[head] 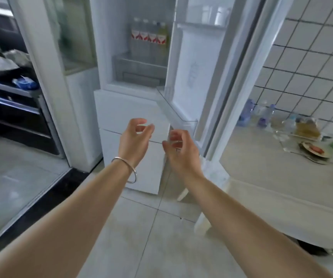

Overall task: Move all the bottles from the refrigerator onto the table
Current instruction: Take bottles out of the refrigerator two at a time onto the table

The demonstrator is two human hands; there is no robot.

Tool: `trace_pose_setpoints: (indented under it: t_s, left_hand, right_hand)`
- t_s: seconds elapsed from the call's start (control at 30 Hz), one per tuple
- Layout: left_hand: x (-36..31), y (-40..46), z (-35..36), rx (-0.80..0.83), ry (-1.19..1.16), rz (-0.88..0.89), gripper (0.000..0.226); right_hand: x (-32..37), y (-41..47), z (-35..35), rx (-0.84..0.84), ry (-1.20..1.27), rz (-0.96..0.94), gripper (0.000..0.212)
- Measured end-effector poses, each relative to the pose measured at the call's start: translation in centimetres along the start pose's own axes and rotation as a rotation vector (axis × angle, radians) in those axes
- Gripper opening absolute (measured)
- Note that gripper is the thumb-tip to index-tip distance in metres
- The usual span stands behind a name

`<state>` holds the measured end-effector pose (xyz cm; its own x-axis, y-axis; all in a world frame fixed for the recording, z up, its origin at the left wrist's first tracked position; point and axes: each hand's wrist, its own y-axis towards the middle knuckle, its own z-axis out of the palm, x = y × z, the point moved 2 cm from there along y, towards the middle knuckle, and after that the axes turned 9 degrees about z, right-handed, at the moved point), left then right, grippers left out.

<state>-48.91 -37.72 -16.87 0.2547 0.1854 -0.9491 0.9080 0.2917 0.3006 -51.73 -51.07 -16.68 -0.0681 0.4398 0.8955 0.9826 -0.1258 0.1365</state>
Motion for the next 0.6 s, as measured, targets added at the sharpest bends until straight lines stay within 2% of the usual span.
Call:
trace_pose_setpoints:
  t_s: [0.17,0.33,0.6]
  left_hand:
    - [2.1,8.6,-6.7,0.018,0.046,0.032,0.03]
    - [5.0,17.0,-11.3,0.039,0.049,0.048,0.029]
    - [11.3,31.8,-12.4,0.022,-0.025,-0.009,0.025]
  right_hand:
    - [4.6,5.6,9.4,0.056,-0.009,-0.022,0.035]
    - [6.0,12.7,16.5,0.048,0.053,0.125,0.038]
    - [6.7,27.3,23.5,0.029,0.08,0.177,0.039]
